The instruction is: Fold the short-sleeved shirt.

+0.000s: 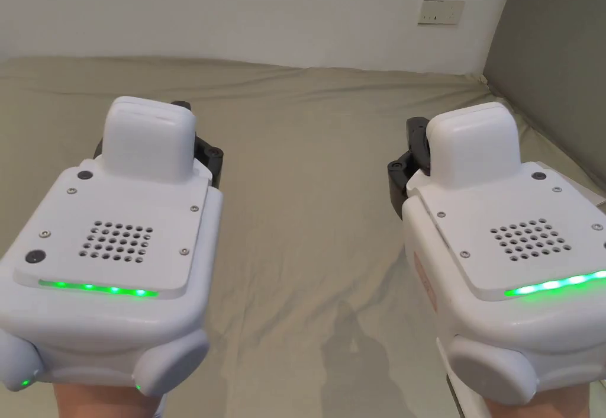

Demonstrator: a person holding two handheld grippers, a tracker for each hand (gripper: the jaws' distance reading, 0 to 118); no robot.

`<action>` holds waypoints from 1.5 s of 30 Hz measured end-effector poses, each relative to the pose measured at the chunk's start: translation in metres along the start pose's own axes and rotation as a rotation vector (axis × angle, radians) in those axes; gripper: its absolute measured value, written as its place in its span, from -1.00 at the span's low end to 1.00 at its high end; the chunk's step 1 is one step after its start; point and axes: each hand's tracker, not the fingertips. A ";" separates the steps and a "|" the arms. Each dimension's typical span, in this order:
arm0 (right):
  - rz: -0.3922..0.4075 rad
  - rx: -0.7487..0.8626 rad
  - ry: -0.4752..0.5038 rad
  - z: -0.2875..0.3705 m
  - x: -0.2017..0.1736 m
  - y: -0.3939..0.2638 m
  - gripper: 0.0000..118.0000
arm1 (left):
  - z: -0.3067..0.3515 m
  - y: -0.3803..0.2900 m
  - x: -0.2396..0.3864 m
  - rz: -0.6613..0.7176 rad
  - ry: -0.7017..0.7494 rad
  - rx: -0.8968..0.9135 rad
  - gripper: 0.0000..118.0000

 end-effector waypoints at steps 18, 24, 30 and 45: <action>-0.043 -0.001 0.003 0.001 -0.013 -0.003 -0.96 | 0.004 -0.004 -0.003 0.024 -0.006 0.007 -1.00; -0.051 -0.005 0.003 0.000 -0.011 -0.004 -0.96 | 0.003 -0.002 -0.003 0.039 -0.012 0.009 -1.00; -0.053 0.000 -0.005 0.000 -0.014 -0.005 -0.96 | 0.000 -0.003 -0.002 0.042 -0.012 0.007 -1.00; -0.144 -0.033 -0.009 -0.010 -0.004 -0.005 0.95 | -0.005 -0.013 -0.011 0.041 -0.029 -0.046 1.00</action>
